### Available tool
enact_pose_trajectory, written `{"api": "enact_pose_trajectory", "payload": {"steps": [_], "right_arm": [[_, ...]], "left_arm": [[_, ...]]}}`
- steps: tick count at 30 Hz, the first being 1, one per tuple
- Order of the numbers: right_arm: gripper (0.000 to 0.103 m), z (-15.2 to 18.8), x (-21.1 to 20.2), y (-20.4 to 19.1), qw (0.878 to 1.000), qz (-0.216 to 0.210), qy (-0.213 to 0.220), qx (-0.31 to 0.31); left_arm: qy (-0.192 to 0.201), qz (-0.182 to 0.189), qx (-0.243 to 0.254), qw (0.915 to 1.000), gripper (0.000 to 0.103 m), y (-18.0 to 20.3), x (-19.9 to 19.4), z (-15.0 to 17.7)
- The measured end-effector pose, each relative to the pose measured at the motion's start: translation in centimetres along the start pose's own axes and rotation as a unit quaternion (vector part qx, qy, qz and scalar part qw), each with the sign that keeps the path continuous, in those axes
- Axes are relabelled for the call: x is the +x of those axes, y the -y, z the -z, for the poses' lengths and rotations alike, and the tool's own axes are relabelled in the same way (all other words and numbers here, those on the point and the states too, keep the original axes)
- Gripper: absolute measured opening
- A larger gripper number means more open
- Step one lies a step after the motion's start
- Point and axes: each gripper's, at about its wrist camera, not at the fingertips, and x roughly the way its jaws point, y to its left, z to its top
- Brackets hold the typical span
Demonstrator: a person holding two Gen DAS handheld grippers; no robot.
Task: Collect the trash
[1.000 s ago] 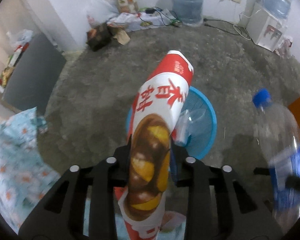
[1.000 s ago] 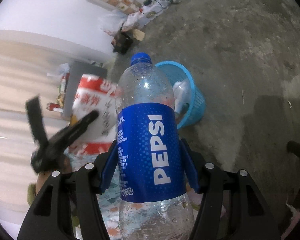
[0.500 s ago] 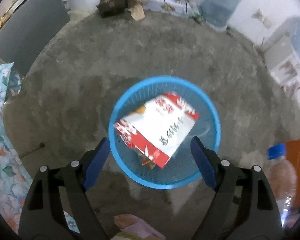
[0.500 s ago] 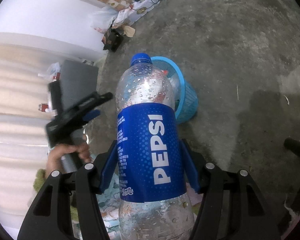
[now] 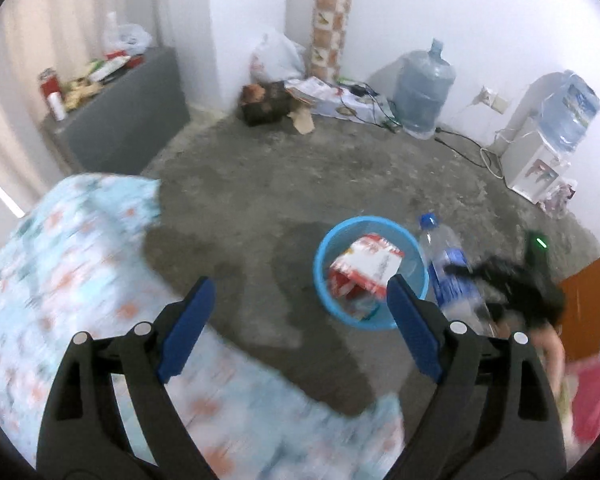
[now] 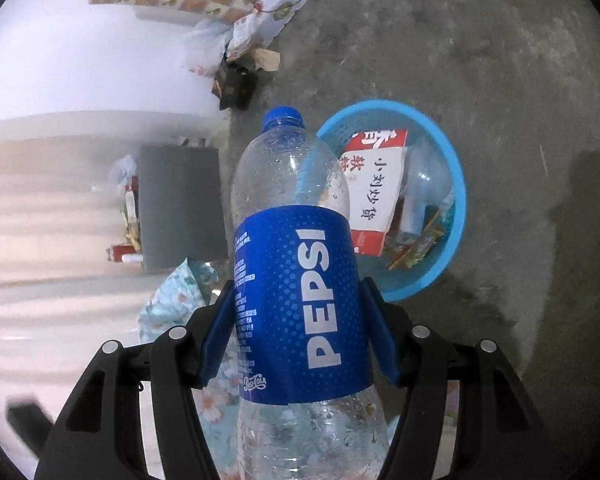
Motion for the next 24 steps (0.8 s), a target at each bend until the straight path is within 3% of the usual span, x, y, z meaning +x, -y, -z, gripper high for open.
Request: {"api": "enact_pose_trajectory", "payload": {"steps": [3,6,8,15,24], "right_arm": [[0.061,-1.7,4.1,0.5,1.0,0.011,0.002,0.01],[0.076,-4.1,9.0,2.0,0.997,0.076,-0.006,-0.008],[0.076,-5.0,10.2,3.6,0.993,0.122,0.0,-0.006],[0.077,-4.1,5.5,5.1,0.992,0.113,0.062,-0.016],[0.077,1.8,-1.9,2.1,0.983,0.109,0.103,-0.108]], "left_arm": [[0.009,-0.016,-0.023,0.9996,0.083,-2.8,-4.1,4.0],[0.016,-0.035,-0.06,0.9974,0.083,-5.2,-7.5,8.1],[0.024,-0.052,-0.085,0.9947,0.083,-6.4,-9.5,10.7],[0.061,-0.097,-0.123,0.9857,0.083,-8.7,-13.3,15.9],[0.109,-0.078,-0.146,0.9802,0.083,-8.2,-16.1,17.9]]}}
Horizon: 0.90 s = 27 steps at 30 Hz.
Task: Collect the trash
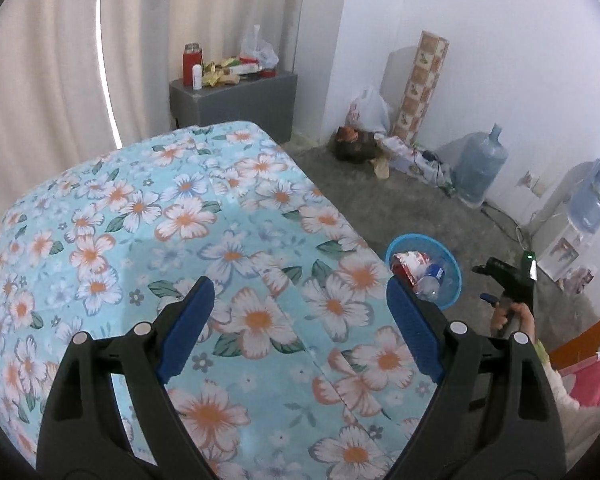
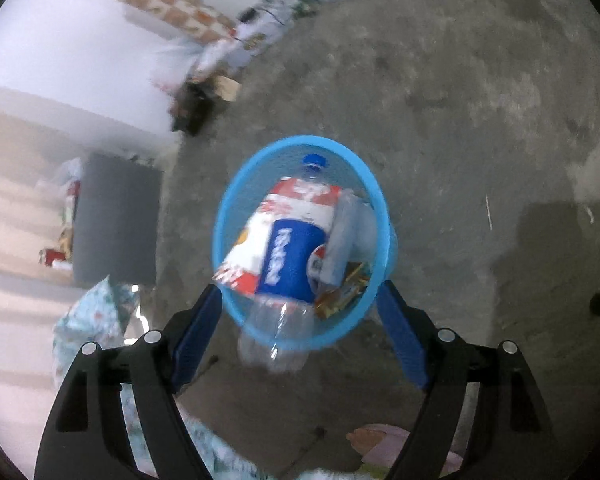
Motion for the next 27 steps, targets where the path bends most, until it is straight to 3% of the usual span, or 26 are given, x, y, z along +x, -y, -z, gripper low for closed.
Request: {"api": "enact_pose_trajectory", "payload": {"steps": [4,9,17,23,27], "right_arm": [[0.078,3.1,-5.4,-4.1,0.996,-0.029,0.03,-0.073],[0.081,7.5,-12.7,-11.2,0.974,-0.077,0.069,-0.2],[0.096,17.2,-22.3,-20.1,0.905,-0.169,0.119,-0.371],[0.096,23.8,-24.6,-23.4,0.863,-0.205,0.092,-0.453],[0.096,27.3,-25.4,-24.2,0.843,-0.222,0.071,-0.484]], "left_arm": [[0.012,0.005,-0.011,0.9999,0.083,0.1,-2.2,0.7],[0.052,0.012,-0.039,0.9978,0.086,0.0,-5.9,1.7],[0.097,-0.016,-0.103,0.9898,0.091,-1.0,-10.9,5.0],[0.099,-0.053,-0.159,0.9808,0.092,-2.3,-12.8,7.4],[0.103,-0.096,-0.188,0.9719,0.094,-3.2,-13.9,8.7]]}}
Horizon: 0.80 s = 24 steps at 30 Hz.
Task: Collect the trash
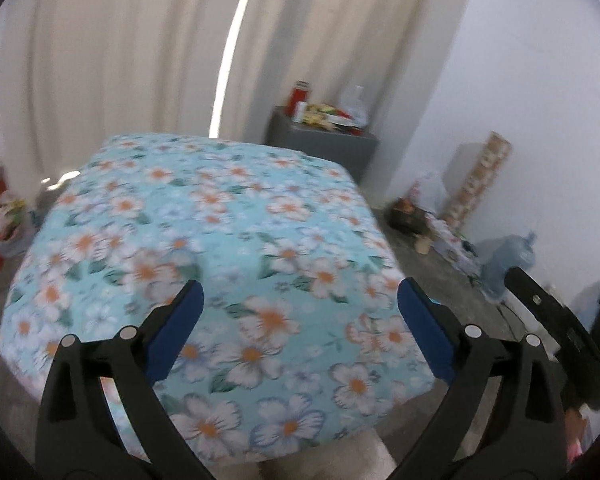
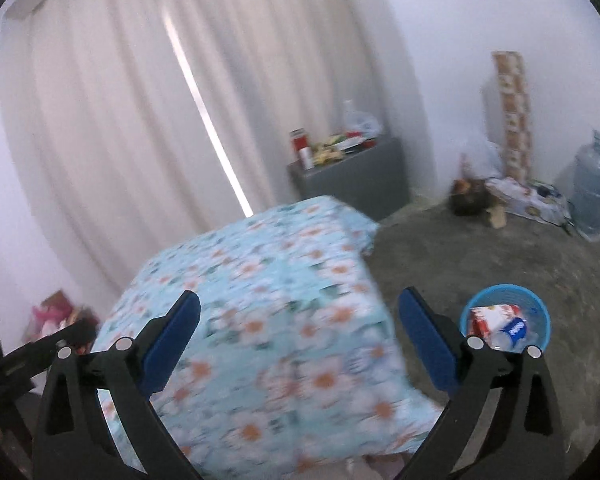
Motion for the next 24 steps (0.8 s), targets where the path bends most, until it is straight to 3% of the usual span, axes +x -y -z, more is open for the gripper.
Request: {"api": "enact_pose_trajectory", "payload": {"steps": [5,13,19,24], "right_arm": [[0.096,1.0,-0.4,-3.1,0.999,-0.012,-0.011,-0.032],[0.096,1.9,-1.3,-4.8,0.998,0.03,-0.005,-0.063],[0.096,2.9,-0.4,-4.0,0.992,0.069,-0.053,-0.089],[0.096,4.9,1.3,-2.0,0.975,0.144,-0.122,-0.117]], "left_arm": [[0.013,-0.056,-0.014,0.9983,0.094,-1.3,-0.9,0.6],[0.043,-0.145,0.0,0.9885,0.094,-1.6,-1.9,2.3],[0.007,-0.163,-0.003,0.9866,0.094,-0.6,-0.4,3.5],[-0.062,-0.174,0.004,0.9828,0.094,0.7,2.2,5.5]]}}
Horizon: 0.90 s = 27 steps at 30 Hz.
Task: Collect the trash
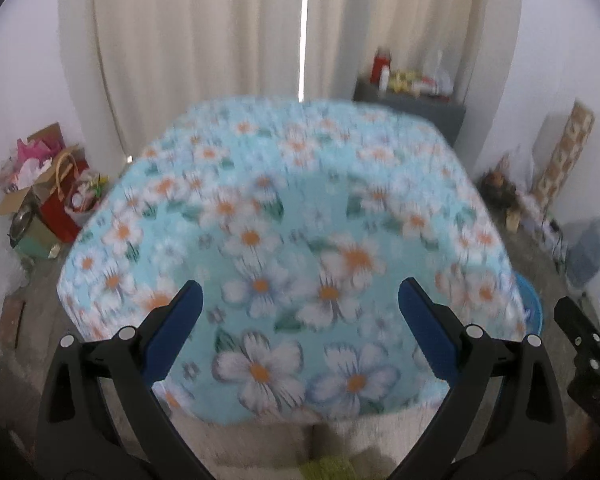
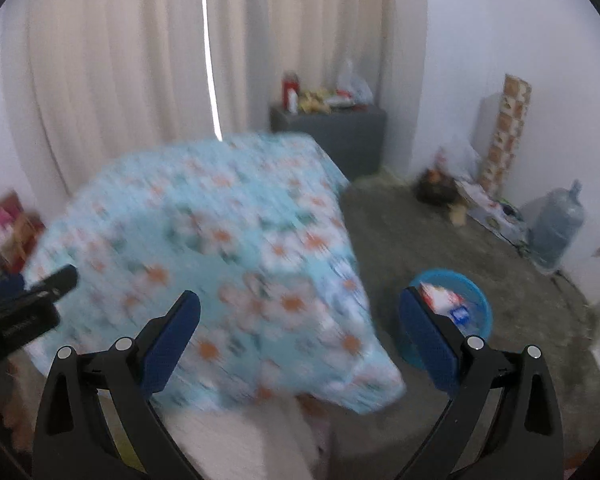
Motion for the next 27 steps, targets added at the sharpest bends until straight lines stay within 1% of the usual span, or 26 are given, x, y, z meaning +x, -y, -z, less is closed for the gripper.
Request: {"api": "enact_pose_trajectory", "payload": {"steps": [1,5,7,9,17,27], "right_arm": [[0.096,0.5,0.6,0.3,1.0,0.012,-0.016,-0.004],[0.096,2.0,2.0,1.2,0.998,0.037,-0.057,-0.012],[0.096,2.7,2.5,1.9,0.996,0.046,-0.072,-0.008],[0.096,3.0,2.9,2.5,0.995,0.05,-0.081,-0.004],[0.096,3.6,3.9,3.9,0.993,0.061,-0.097,0.004],[0.096,3.6,4.1,4.2,0.993,0.063,-0.098,0.003]], "left_arm": [[-0.013,0.001,0.005,0.9999,0.094,0.3,0.5,0.4],[-0.052,-0.002,0.029,0.9982,0.094,1.7,2.0,1.9],[-0.065,-0.004,0.037,0.9972,0.094,2.2,2.6,2.3],[-0.07,-0.005,0.043,0.9966,0.094,2.6,3.0,2.4],[-0.085,-0.003,0.059,0.9946,0.094,3.8,3.8,2.6],[-0.088,0.001,0.076,0.9932,0.094,4.9,3.8,2.6]]}}
